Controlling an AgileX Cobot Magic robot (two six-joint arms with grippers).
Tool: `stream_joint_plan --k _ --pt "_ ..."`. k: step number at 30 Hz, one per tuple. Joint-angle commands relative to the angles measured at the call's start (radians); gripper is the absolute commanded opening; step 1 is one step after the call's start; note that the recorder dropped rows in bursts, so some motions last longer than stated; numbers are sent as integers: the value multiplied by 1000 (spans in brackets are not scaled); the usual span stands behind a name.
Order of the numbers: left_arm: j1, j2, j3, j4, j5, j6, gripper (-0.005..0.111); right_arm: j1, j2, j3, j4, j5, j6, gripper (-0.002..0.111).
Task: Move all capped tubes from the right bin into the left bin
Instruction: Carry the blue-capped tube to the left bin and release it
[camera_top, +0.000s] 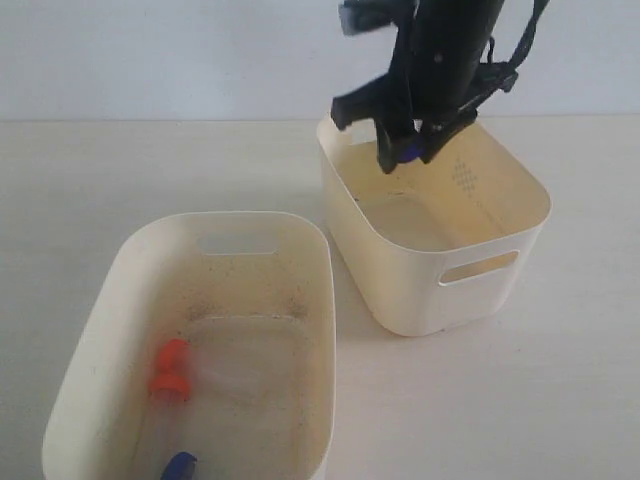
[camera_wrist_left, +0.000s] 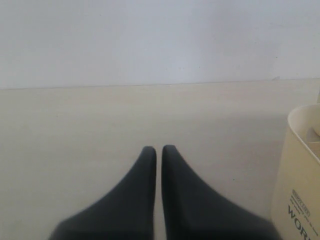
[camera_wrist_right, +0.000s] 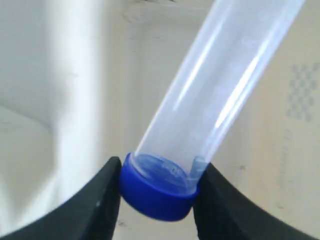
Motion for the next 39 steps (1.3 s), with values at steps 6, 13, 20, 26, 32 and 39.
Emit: stream_joint_plan --k 6,13,20,26,32,39 --pt "1 -3 -3 2 -5 -8 4 120 -150 -2 373 8 -160 0" --pt "1 -3 -3 2 -5 -8 4 339 -150 93 251 8 -156 5" --pt "1 -3 -3 2 -5 -8 4 423 -150 179 127 -25 -127 55" --pt "1 -3 -3 2 -5 -8 4 417 -152 142 73 8 -73 1" --pt "1 -3 -3 2 -5 -8 4 417 -184 123 -101 8 -49 1" --pt "1 -3 -3 2 -5 -8 4 417 -319 123 -284 8 26 1"
